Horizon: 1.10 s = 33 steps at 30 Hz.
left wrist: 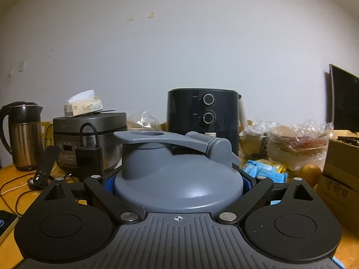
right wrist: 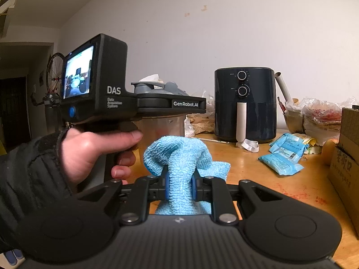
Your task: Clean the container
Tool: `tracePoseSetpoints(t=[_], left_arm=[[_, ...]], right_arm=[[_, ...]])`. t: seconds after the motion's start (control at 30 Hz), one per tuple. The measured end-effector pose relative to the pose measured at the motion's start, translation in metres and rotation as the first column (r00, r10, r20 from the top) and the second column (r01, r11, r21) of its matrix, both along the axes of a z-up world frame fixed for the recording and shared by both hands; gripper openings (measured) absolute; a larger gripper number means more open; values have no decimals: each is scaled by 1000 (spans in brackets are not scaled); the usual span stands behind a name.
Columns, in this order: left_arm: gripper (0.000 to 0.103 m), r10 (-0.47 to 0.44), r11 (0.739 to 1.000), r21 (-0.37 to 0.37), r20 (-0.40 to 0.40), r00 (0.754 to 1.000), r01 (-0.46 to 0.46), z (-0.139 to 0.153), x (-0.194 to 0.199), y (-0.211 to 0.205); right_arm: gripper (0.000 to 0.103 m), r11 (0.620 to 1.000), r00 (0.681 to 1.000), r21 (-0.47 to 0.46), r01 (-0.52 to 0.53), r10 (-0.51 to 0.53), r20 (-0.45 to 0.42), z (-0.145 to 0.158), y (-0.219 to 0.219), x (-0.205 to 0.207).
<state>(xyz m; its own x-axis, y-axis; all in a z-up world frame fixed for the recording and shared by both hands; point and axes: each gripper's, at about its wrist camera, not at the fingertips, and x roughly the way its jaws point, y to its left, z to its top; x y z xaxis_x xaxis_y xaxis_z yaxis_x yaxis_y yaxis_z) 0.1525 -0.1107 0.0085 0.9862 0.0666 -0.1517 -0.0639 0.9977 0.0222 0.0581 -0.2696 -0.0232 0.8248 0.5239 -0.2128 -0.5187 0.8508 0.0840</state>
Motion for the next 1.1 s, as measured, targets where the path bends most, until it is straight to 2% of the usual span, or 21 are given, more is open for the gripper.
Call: tracePoseSetpoints(t=[0.4, 0.8, 1.1], left_arm=[[95, -173, 985, -3, 16, 985, 173, -4, 0, 14], [95, -348, 938, -8, -2, 938, 347, -4, 3, 36], [95, -438, 899, -9, 26, 899, 438, -9, 4, 48]], right_arm=[[17, 1000, 1000, 10, 2, -2, 5, 0, 1, 1], [17, 1000, 1000, 8, -3, 3, 0, 1, 5, 2], [13, 1000, 1000, 13, -12, 12, 2, 2, 5, 0]])
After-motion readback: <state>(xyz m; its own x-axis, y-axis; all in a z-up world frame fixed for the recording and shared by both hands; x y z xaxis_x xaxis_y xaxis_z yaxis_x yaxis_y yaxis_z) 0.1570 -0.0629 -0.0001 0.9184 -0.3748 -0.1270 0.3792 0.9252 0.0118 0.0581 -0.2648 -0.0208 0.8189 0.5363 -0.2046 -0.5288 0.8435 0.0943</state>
